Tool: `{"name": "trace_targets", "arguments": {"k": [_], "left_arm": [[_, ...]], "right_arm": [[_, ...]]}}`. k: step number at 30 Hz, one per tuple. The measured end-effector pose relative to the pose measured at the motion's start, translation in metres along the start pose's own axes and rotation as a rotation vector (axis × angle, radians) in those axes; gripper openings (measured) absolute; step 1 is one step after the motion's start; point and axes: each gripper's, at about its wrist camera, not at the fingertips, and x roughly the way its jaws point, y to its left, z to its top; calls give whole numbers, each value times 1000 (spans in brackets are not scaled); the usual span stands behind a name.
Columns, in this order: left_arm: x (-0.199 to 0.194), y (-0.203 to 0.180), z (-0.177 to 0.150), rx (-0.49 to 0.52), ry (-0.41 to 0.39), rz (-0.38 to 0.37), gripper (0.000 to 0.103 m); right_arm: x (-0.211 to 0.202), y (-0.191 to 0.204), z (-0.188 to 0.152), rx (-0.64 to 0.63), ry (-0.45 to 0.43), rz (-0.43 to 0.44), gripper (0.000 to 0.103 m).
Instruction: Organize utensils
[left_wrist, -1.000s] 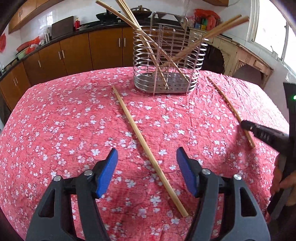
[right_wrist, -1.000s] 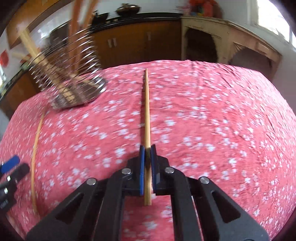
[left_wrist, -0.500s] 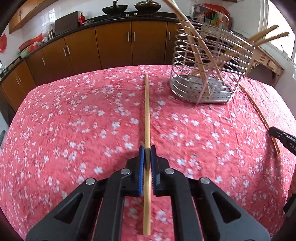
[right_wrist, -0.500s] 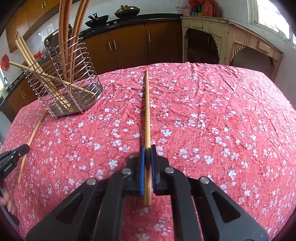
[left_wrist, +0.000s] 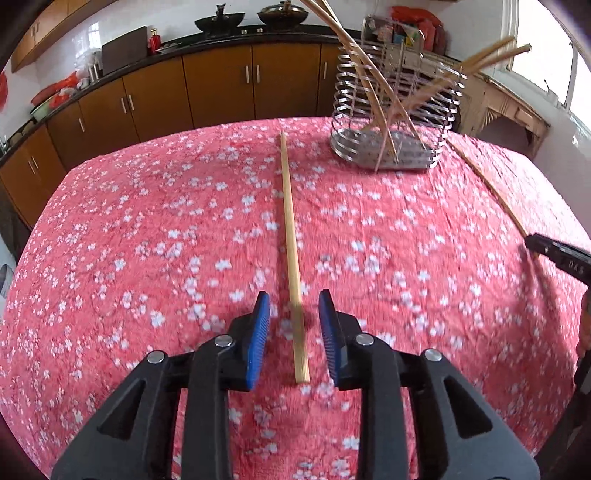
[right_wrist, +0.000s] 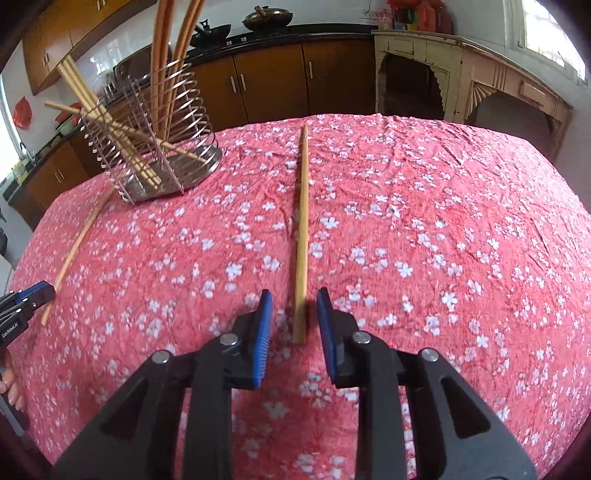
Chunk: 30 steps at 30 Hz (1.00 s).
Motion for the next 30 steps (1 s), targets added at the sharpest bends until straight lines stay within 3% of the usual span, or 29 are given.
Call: {"name": "trace_targets", "arguments": {"k": [12,20,24,30], "left_arm": [[-3,-19,-5,38,-7,20,41],[2,-12,-2,44,-5,22,42],[1,-12,-3,37,-1,73,55],[0,-8,-4,13,3,51,56]], "right_arm": [[0,4,-3,-25,-6,-24,26],[1,5,-3,-31,-5,-29,26],[1,5,-3,-36,-5,-34,26],[1,5,-3,-37,-5,-34,26]]}}
